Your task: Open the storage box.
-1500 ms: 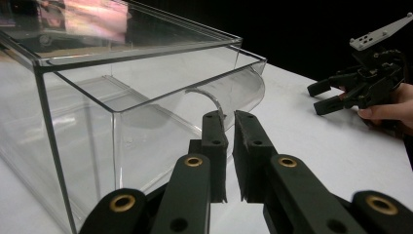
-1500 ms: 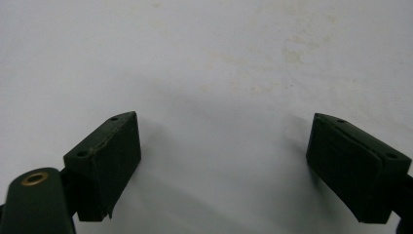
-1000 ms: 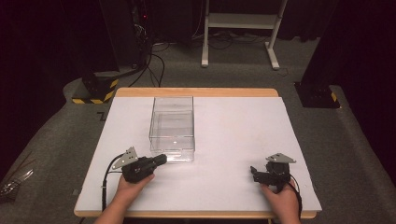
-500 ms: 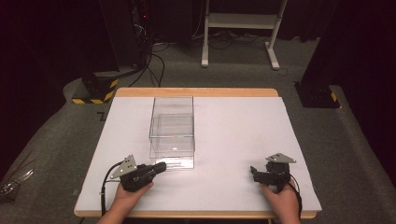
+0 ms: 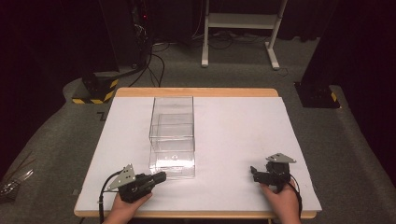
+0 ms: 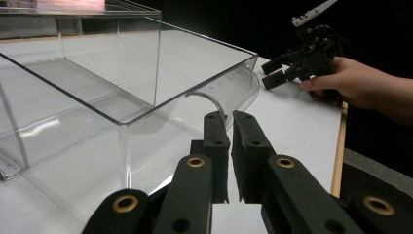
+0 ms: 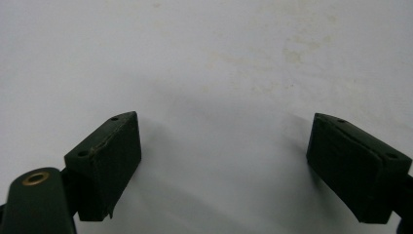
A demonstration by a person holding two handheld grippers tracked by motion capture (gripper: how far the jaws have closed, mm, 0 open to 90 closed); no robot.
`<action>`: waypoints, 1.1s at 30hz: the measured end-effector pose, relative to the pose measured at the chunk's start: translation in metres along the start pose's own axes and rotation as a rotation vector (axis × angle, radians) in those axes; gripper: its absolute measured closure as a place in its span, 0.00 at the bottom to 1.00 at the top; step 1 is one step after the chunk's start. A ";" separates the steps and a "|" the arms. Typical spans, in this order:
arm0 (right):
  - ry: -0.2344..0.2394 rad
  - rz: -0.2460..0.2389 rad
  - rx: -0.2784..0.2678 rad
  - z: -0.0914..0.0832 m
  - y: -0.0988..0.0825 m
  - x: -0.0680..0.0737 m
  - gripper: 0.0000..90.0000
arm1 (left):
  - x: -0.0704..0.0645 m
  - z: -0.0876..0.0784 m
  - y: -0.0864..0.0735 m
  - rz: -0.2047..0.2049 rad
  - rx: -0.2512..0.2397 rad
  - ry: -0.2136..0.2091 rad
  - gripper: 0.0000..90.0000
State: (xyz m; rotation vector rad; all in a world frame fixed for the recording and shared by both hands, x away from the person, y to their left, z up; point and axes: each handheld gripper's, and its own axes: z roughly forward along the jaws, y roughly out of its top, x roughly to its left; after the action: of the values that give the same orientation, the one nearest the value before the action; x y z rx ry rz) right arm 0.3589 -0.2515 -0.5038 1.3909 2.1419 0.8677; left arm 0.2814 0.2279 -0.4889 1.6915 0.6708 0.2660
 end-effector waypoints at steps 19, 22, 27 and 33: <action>0.000 0.000 0.000 0.000 0.000 0.000 0.14 | -0.014 -0.011 -0.009 0.011 0.026 -0.033 0.94; 0.001 0.001 -0.001 0.000 0.000 0.000 0.14 | -0.014 -0.015 -0.009 0.004 0.017 -0.029 0.90; 0.001 0.000 0.000 0.000 0.000 0.000 0.14 | -0.014 -0.020 -0.006 -0.007 0.025 -0.012 0.78; 0.000 -0.002 -0.001 0.000 0.000 0.000 0.14 | -0.015 -0.032 0.002 -0.003 -0.030 -0.006 0.78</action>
State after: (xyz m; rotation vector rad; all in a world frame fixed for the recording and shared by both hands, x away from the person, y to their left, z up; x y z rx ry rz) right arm 0.3589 -0.2516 -0.5038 1.3886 2.1425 0.8683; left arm 0.2536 0.2454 -0.4770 1.6621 0.6621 0.2680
